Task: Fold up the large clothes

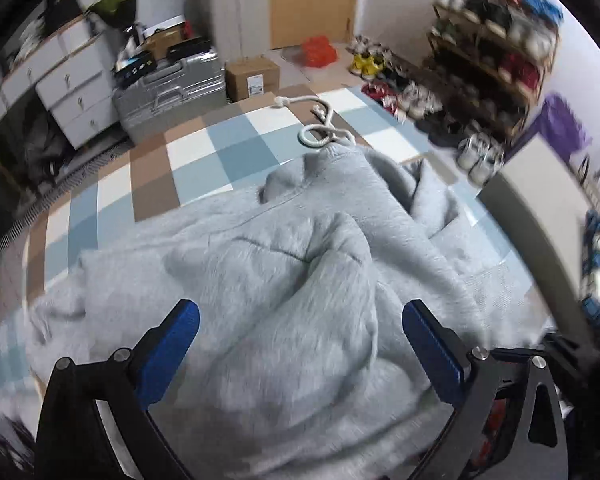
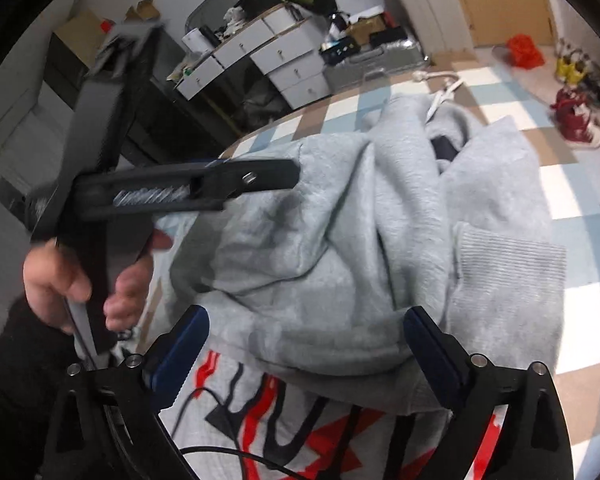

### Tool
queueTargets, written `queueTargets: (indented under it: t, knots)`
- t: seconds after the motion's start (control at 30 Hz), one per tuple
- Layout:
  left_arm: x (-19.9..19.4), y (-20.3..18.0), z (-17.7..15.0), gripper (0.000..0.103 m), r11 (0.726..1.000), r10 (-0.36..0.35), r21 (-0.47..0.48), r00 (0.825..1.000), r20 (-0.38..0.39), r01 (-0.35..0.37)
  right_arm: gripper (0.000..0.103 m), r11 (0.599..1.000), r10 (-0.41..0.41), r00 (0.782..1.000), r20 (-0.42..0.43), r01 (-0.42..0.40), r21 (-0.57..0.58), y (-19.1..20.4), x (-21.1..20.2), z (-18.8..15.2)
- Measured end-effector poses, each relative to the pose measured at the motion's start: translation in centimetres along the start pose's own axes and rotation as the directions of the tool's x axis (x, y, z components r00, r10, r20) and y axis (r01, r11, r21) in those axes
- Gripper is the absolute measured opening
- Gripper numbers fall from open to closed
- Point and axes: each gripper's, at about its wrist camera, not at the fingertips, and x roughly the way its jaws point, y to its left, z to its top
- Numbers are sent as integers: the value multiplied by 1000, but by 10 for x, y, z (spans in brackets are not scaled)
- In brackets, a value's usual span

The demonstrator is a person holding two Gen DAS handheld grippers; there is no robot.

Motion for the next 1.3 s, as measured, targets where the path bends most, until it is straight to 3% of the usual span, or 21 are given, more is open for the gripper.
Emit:
queueTargets:
  t: [0.03,0.07,0.1,0.13,0.2,0.27,0.37,0.47,0.6,0.7,0.77,0.83,0.9,0.97,1.03,1.1,1.27,1.3]
  knots:
    - [2,-5,0,99,1000,7,30,1000,-8,-7,100,999,-31,1000,2,31,-8,2,0,-4]
    - [6,-8,1,89,999,19,47,1000,-9,-18,100,1000,-31,999,9,31,-7,3,0,-8]
    - [5,-11,-1,67,998,28,59,1000,-6,-28,101,1000,-29,999,13,29,2,1,0,-11]
    - [10,-12,0,7,998,13,69,999,-41,-11,101,999,-32,999,14,32,20,-2,1,-13]
    - [9,-4,-4,8,998,-62,11,994,-84,63,101,999,-25,999,22,24,40,-6,1,-15]
    - [2,6,-8,8,993,-115,-47,990,-78,112,102,998,-36,999,21,34,53,-10,5,-14]
    - [-17,30,-19,8,975,-181,-136,983,-40,174,102,997,-52,998,28,50,61,-14,10,-13]
    - [-38,60,-27,8,955,-206,-219,979,4,202,103,992,-118,993,-10,119,39,-16,26,-16]
    - [-54,118,-37,8,869,-293,-403,955,45,286,103,977,-212,977,-25,211,-43,-4,36,-21]
    - [-59,153,-54,8,790,-355,-510,932,71,340,103,965,-254,966,-39,250,-81,1,40,-25]
    - [-73,150,-67,8,768,-400,-499,909,114,401,103,966,-250,967,-40,246,-81,1,38,-26]
    - [-103,123,-84,8,813,-399,-394,903,159,429,103,975,-217,975,-36,215,-52,-5,33,-25]
    - [-131,91,-102,8,831,-434,-288,879,199,476,103,984,-176,984,-35,176,0,-12,30,-21]
    - [-153,54,-125,8,856,-440,-195,873,211,479,103,989,-138,990,-27,140,47,-18,24,-18]
    - [-154,26,-146,9,874,-431,-161,885,173,458,103,990,-98,995,-12,99,100,-24,16,-15]
    - [-144,10,-163,13,869,-450,-164,884,125,466,103,987,-76,997,2,75,140,-27,8,-15]
    - [-95,-23,-189,14,935,-333,-152,941,-64,321,103,983,-96,995,0,95,160,-23,-1,-19]
    - [-89,-27,-189,14,942,-317,-141,945,-82,304,103,982,-98,995,-1,97,160,-21,-3,-18]
